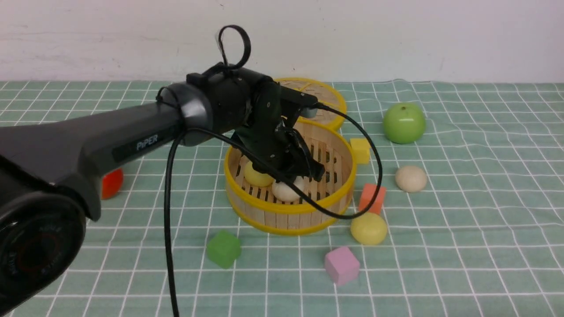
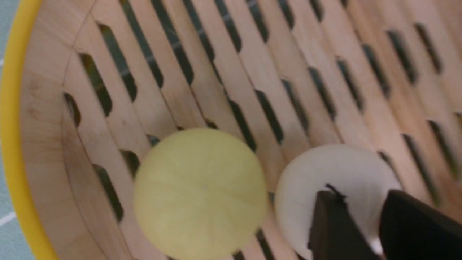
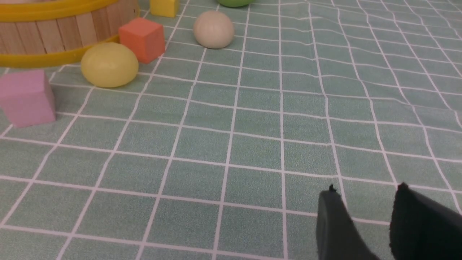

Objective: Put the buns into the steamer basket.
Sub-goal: Use the left arm to put the steamed stuffed bun into the steamer, then use the right arm to grab a steamed stuffed bun

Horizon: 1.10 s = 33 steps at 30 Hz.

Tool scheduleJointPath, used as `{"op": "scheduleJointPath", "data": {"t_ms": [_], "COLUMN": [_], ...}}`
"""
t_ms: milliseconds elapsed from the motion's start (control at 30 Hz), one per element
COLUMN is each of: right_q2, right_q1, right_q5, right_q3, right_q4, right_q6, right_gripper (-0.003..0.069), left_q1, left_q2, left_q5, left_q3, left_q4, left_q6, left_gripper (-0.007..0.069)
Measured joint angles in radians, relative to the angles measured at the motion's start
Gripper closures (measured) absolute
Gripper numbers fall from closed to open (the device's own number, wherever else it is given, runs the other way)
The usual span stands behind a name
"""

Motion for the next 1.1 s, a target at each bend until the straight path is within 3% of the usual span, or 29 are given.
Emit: {"op": "scheduleJointPath", "data": {"t_ms": [133, 267, 367, 500, 700, 867, 1000, 1100], "right_q2": [0.000, 0.000, 0.000, 0.000, 0.000, 0.000, 0.000, 0.000], "right_q1": [0.000, 0.000, 0.000, 0.000, 0.000, 0.000, 0.000, 0.000], "right_q5": [0.000, 0.000, 0.000, 0.000, 0.000, 0.000, 0.000, 0.000], "right_q3": [0.000, 0.000, 0.000, 0.000, 0.000, 0.000, 0.000, 0.000], "right_q4": [0.000, 0.000, 0.000, 0.000, 0.000, 0.000, 0.000, 0.000], "right_q6": [0.000, 0.000, 0.000, 0.000, 0.000, 0.000, 0.000, 0.000], "right_gripper": [0.0419, 0.0419, 0.0419, 0.0419, 0.0419, 0.0419, 0.0419, 0.0419], "left_q1": [-0.002, -0.002, -0.002, -0.002, -0.002, -0.002, -0.002, -0.002], "left_q2": [-0.049, -0.167, -0.297, -0.582, -0.956, -1.345, -1.622, -1.746], "left_q5": [0.023, 0.040, 0.002, -0.070, -0.201, -0.426, -0.634, -0.702], "left_q3": [0.000, 0.005, 0.046, 0.248, 0.668, 1.109, 1.372, 1.476], "left_q4": [-0.043, -0.086, -0.097, -0.100, -0.103, -0.136, -0.172, -0.183], "left_q6": [0.001, 0.003, 0.005, 0.033, 0.045, 0.039, 0.033, 0.032], "left_gripper": [0.0302, 0.0286, 0.0384, 0.0633, 0.0638, 0.0638, 0.0638, 0.0638]}}
